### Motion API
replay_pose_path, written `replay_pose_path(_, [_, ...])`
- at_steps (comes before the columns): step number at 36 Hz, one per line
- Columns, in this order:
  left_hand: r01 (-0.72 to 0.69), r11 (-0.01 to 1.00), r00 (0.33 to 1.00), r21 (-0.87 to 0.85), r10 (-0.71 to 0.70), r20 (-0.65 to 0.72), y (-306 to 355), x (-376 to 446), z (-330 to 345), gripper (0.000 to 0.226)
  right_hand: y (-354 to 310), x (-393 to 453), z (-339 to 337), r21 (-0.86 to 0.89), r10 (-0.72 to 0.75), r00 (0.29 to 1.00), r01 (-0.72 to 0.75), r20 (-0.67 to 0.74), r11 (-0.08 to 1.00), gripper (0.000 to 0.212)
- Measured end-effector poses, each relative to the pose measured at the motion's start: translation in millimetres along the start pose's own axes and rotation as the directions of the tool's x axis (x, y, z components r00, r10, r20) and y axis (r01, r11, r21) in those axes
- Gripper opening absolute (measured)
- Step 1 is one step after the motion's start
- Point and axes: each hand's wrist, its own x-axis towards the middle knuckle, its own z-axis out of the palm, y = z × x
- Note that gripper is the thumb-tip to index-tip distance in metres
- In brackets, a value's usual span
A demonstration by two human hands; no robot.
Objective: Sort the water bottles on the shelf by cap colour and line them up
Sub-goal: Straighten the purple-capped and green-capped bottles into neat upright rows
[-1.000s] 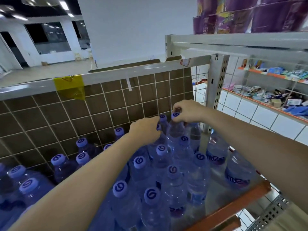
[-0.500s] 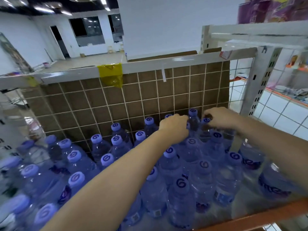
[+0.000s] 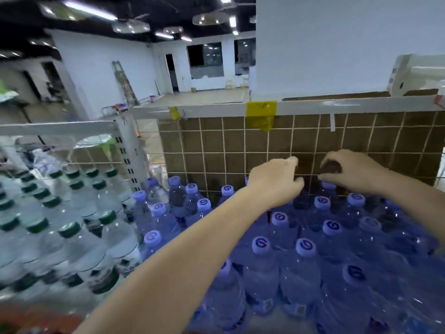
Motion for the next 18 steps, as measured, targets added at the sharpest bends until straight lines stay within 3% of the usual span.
replay_pose_path(6, [0.109,0.994,0.994,0.014,-0.109,-0.031,-49.9,-39.2,-35.8,0.029,-59.2,-0.4,9.0,0.058,-0.129,0.990,0.125,0.060,0.990,0.020])
replay_pose_path(18, [0.262,0.964,0.964,0.045,-0.264,0.034,-161.4,-119.0,-110.9,0.025,-180.7,-9.8,34.3,0.166,-0.190,0.979,0.176,0.073,0.970,0.015])
